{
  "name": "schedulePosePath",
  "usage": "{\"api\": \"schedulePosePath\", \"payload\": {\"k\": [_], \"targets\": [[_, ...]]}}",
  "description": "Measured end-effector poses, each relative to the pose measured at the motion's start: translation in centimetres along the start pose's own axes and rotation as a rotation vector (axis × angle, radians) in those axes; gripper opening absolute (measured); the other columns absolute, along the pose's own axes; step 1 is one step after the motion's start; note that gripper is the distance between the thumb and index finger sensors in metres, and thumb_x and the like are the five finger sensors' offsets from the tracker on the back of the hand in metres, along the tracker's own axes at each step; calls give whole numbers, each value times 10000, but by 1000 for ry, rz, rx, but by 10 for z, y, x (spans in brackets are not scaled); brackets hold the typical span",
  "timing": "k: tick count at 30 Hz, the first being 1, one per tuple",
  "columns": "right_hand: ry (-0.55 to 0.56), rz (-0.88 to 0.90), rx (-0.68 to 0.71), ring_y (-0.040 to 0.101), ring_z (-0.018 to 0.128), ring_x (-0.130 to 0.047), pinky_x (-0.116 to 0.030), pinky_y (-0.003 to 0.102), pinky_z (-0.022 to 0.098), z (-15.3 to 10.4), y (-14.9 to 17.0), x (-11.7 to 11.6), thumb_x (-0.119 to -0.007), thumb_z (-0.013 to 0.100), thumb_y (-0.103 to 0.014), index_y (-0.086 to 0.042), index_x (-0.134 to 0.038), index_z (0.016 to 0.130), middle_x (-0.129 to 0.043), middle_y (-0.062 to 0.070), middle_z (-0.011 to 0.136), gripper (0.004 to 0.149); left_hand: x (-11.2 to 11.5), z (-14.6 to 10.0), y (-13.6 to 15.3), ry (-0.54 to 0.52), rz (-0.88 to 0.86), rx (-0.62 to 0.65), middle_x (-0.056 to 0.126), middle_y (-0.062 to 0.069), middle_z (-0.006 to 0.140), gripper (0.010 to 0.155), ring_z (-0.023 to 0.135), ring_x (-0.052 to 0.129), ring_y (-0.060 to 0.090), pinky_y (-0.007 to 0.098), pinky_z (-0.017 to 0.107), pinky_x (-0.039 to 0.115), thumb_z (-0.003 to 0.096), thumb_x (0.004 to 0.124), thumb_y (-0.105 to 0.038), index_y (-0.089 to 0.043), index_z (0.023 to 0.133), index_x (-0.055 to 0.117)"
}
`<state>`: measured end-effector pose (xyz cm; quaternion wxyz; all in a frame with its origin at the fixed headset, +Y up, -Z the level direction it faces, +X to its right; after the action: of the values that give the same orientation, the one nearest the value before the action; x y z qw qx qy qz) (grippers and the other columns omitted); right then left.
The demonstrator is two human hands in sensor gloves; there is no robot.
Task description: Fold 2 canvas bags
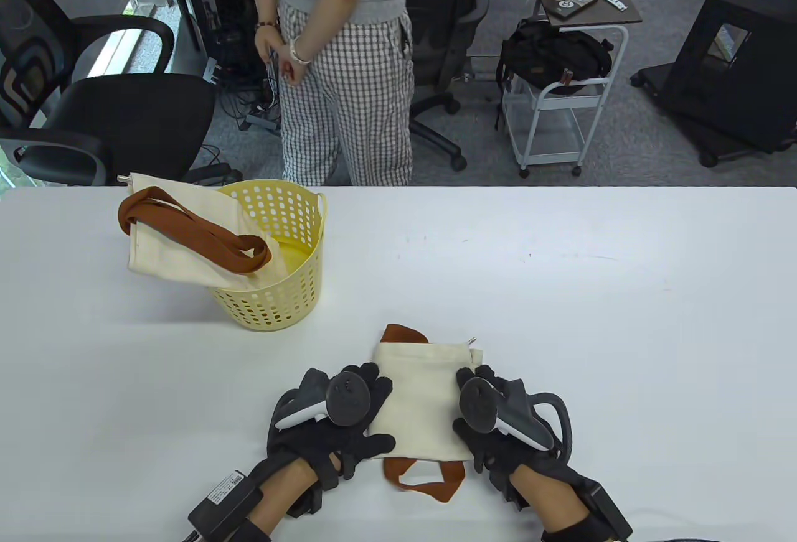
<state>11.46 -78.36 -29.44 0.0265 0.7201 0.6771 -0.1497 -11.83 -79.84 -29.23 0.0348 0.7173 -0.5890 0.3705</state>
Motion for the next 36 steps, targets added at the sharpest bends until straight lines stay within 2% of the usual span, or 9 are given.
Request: {"api": "schedulePosePath", "payload": {"k": [4, 8, 12, 15, 17, 24, 27, 30, 36], "targets": [[-9, -50, -22, 425, 1024, -511, -543, 584, 736, -1, -5, 6, -775, 463, -484, -248, -403, 1069, -360, 168, 1146, 749, 3, 2, -3, 21, 52, -27, -38, -24, 1098, 895, 1088, 43, 371, 603, 776, 147, 402, 680, -639, -310, 1054, 162], [112, -84, 63, 431, 1053, -404, -469, 594, 758, -4, -36, 29, -784, 452, -504, -241, -445, 1070, -313, 123, 1162, 753, 3, 2, -3, 34, 53, -41, -39, -27, 1099, 896, 1088, 50, 379, 599, 777, 143, 400, 678, -639, -312, 1055, 161], [-3, -31, 250, 396, 1059, -350, -425, 574, 763, 8, -73, 24, -780, 447, -510, -247, -439, 1069, -313, 99, 1162, 756, 4, 2, -3, 34, 66, -48, -40, -23, 1100, 897, 1089, 54, 381, 601, 778, 149, 398, 672, -641, -311, 1055, 159], [-111, -69, 256, 410, 1057, -255, -374, 586, 767, 19, -84, 5, -757, 448, -540, -264, -372, 1076, -221, 89, 1163, 786, 4, 1, -2, 31, 67, -50, -37, -21, 1101, 895, 1090, 57, 377, 597, 779, 149, 396, 669, -643, -312, 1054, 161], [-175, -49, 259, 370, 1045, -147, -295, 567, 762, 23, -79, -4, -683, 461, -566, -285, -286, 1074, -108, 58, 1145, 783, 4, 2, -2, 32, 75, -54, -36, -19, 1100, 894, 1091, 57, 372, 594, 780, 151, 398, 667, -643, -308, 1054, 160], [-165, -11, 206, 228, 1053, -120, -213, 499, 767, 18, -52, -9, -678, 440, -587, -314, -289, 1064, -132, -51, 1146, 784, 3, 2, -4, 48, 103, -73, -23, 1, 1102, 902, 1099, 78, 373, 605, 786, 172, 394, 664, -648, -289, 1055, 166], [-166, 8, 115, 234, 1054, -106, -215, 530, 767, 17, -22, -6, -713, 440, -558, -343, -316, 1057, -152, -117, 1147, 765, 3, 2, -3, 49, 108, -77, -19, 11, 1103, 904, 1100, 80, 370, 608, 786, 174, 392, 659, -652, -287, 1055, 163], [-158, 22, 69, 282, 1064, -166, -255, 533, 771, 17, -5, -7, -737, 451, -517, -339, -325, 1057, -180, -72, 1152, 754, 3, 2, -3, 48, 106, -73, -19, 6, 1104, 904, 1101, 81, 368, 607, 786, 174, 390, 661, -654, -292, 1055, 166], [-158, 33, 89, 323, 1055, -216, -318, 539, 767, 19, -10, -12, -725, 466, -477, -290, -314, 1058, -163, -7, 1142, 746, 4, 0, 0, 13, 101, -59, -4, 7, 1109, 901, 1101, 94, 372, 607, 785, 179, 389, 654, -658, -289, 1056, 175]]}}
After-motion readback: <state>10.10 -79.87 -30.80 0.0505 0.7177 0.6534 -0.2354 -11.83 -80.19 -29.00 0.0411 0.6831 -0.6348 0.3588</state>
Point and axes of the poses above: the tracker on the back of each hand, its own y axis roughly to the little-finger side, its own z axis roughly from the wrist to the fingertips, x = y × z, the point moved 3 cm from there along z, roughly from the wrist to the fingertips
